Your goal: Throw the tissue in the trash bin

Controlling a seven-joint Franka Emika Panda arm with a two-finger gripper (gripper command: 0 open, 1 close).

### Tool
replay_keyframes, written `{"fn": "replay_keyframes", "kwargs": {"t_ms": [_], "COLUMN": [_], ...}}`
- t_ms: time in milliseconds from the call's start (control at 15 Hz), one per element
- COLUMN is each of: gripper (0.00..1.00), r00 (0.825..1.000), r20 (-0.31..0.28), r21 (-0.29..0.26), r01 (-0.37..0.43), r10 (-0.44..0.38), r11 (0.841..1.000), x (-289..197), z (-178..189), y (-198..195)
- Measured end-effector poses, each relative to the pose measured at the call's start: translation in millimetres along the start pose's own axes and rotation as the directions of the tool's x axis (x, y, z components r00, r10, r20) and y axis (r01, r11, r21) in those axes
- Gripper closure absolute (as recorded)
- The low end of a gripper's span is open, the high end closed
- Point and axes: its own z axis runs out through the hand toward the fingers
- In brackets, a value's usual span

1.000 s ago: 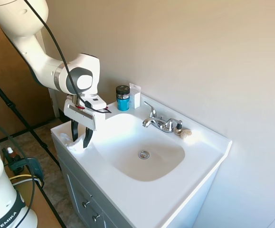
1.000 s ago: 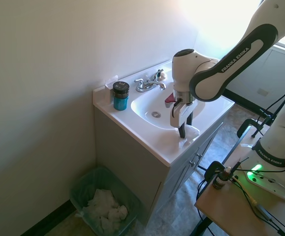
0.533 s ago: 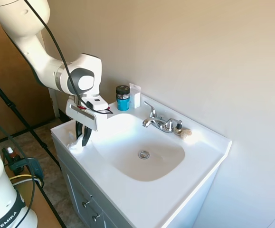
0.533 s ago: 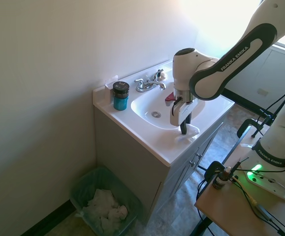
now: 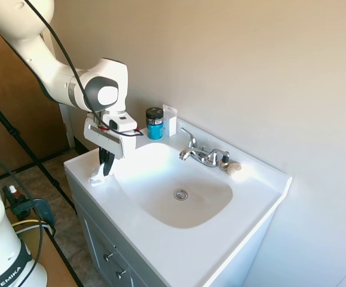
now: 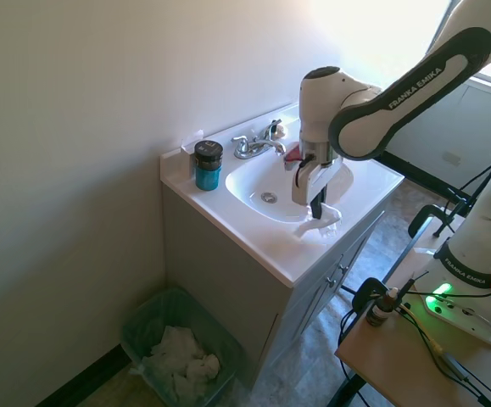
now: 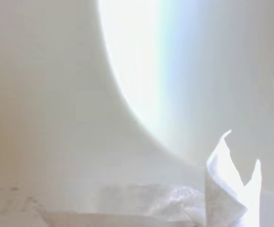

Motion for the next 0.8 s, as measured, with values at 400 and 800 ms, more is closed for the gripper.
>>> {"fn": "replay_keyframes", "kwargs": {"t_ms": [400,800], "gripper": [1.00,1.00], "r00": [0.993,0.983], "r20": [-0.114,-0.156], "r21": [0.074,0.089], "r01": [0.042,0.111], "r10": [-0.034,-0.096], "r11": [0.996,0.990], "x": [-59.6,-105.3], "z": [-84.0,-84.8], "y": [-94.8,-228.8]}}
